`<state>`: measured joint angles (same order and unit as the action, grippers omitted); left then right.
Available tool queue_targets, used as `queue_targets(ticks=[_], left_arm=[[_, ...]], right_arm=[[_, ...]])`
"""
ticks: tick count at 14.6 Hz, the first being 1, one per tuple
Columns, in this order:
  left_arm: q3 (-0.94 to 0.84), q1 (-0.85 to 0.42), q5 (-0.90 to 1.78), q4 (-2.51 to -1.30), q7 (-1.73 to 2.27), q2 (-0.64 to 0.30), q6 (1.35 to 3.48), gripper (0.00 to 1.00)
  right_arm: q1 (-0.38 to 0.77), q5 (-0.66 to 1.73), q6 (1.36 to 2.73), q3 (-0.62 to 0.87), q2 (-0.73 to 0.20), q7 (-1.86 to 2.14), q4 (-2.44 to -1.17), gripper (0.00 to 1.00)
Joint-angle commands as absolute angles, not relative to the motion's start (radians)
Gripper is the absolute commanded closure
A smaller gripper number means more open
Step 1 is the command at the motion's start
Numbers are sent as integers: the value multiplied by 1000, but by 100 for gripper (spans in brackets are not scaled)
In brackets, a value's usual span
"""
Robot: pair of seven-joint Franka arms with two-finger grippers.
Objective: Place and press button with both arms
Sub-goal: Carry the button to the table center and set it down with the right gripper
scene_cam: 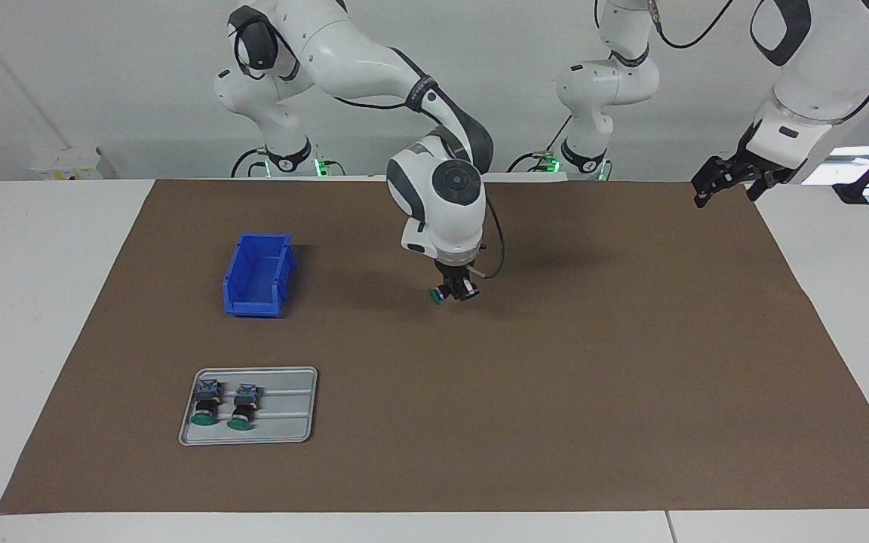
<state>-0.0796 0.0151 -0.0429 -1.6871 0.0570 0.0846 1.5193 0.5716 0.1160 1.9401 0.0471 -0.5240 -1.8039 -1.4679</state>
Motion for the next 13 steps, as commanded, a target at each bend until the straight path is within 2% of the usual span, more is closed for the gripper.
queue_targets(ticks=[1, 3, 6, 10, 11, 13], left_arm=[[-75, 12, -35, -1713, 46, 107, 1531, 0], [-75, 17, -35, -1713, 46, 107, 1528, 0], [-75, 20, -35, -1723, 52, 117, 1529, 0], [-75, 21, -35, -1723, 52, 117, 1539, 0], [-75, 21, -35, -1723, 54, 117, 1539, 0], [-75, 21, -35, -1723, 51, 117, 1540, 0]], right_arm=[[548, 160, 1983, 55, -499, -1858, -1506, 100], [549, 157, 1985, 55, -514, -1941, -1506, 96], [554, 150, 2000, 54, -590, -2009, -1482, 96], [560, 140, 2077, 54, -623, -2023, -1483, 95], [560, 140, 2079, 54, -623, -2023, -1485, 93], [569, 140, 2106, 54, -624, -2022, -1506, 80]])
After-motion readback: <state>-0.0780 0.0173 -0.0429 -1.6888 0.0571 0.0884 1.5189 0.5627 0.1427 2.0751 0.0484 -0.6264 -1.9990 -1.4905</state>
